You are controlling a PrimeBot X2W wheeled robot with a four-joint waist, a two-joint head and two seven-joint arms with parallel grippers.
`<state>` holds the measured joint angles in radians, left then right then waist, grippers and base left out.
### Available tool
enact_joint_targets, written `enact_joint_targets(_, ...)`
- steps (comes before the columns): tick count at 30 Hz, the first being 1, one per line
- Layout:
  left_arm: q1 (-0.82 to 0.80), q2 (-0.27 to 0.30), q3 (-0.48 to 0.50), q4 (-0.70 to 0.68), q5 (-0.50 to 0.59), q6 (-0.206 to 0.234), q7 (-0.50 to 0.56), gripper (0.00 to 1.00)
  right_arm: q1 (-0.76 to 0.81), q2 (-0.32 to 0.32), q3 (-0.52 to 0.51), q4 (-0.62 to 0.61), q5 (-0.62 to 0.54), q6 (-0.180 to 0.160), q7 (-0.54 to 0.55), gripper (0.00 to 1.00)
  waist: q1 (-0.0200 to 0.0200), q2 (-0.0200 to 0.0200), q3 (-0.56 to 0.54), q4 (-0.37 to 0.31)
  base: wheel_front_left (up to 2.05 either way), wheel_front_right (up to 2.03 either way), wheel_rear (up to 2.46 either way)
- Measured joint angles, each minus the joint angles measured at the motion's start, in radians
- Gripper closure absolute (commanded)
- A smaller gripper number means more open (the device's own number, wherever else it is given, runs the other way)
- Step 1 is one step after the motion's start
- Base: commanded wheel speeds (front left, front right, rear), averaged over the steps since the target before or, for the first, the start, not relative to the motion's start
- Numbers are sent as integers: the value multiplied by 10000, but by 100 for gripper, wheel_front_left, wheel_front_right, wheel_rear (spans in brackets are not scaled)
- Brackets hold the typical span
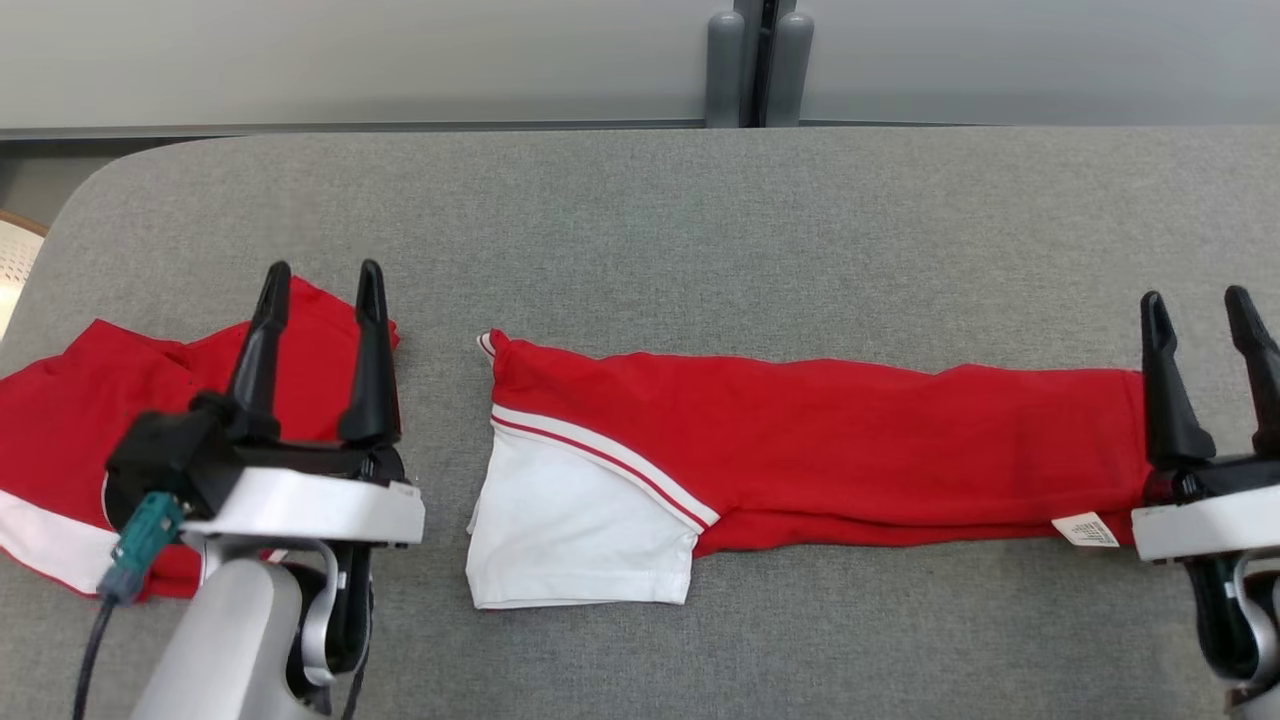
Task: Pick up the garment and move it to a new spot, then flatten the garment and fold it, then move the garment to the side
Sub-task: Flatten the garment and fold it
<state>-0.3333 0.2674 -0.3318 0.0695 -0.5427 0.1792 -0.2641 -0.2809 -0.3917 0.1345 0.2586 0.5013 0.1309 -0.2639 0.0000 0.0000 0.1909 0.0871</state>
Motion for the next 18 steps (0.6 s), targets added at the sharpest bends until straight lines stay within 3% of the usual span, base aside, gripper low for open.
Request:
enact_joint_targets(5,1077,-1394,1499,163,1327,-1103,0,0,872,903,-602,-665,-721,0,0,0,0,0,-70,48,0,0,0)
enact_joint_targets(6,1424,-1724,1806,382,1779,-1561,0,0,1082,1034,-589,-736,-965,0,2,0,0,0,-121,53,0,0,0)
enact_joint_targets(10,1908,-2019,2374,621,2451,-2119,0,0,1377,1269,-610,-767,-1356,0,2,0,0,0,-136,45,0,0,0)
enact_joint_targets(18,1915,-2178,2995,807,2984,-2633,0,0,1355,1837,-1693,121,-1323,0,0,0,0,0,42,138,0,0,0)
